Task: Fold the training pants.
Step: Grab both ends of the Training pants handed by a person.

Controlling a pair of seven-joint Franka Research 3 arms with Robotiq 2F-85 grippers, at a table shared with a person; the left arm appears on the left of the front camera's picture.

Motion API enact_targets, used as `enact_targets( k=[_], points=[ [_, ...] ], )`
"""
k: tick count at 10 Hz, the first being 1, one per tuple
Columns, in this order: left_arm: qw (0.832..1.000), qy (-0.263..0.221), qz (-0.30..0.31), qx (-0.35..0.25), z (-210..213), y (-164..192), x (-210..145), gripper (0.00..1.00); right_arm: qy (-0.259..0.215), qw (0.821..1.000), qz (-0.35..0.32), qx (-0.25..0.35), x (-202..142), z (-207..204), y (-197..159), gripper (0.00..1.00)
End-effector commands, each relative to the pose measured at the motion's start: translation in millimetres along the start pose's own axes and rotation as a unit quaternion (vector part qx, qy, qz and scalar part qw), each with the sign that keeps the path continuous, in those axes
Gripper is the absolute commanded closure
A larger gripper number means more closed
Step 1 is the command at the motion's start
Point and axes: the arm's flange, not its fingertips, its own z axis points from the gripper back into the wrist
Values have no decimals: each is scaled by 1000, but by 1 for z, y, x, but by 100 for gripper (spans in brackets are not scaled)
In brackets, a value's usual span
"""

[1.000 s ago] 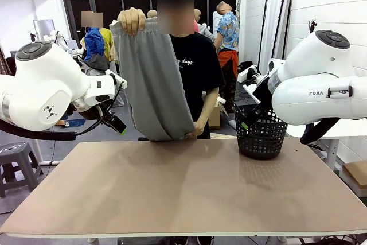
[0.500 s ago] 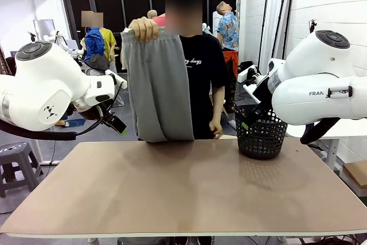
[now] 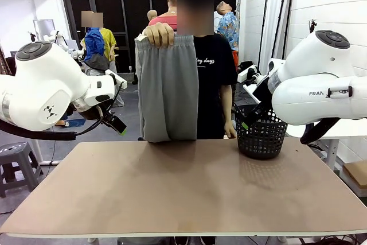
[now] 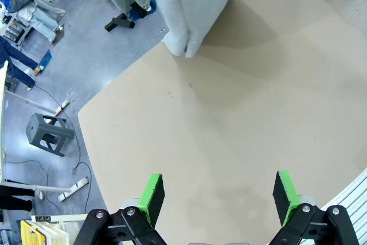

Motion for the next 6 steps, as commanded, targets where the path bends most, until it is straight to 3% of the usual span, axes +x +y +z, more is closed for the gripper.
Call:
enact_targets(
  k=[1,6],
  points=[
    [1000,-2,-4,3,0,2,0,0,0,1000,1,0,0,0,0,0],
    [1000,-2,-4,3,0,2,0,0,0,1000,1,0,0,0,0,0]
  ],
)
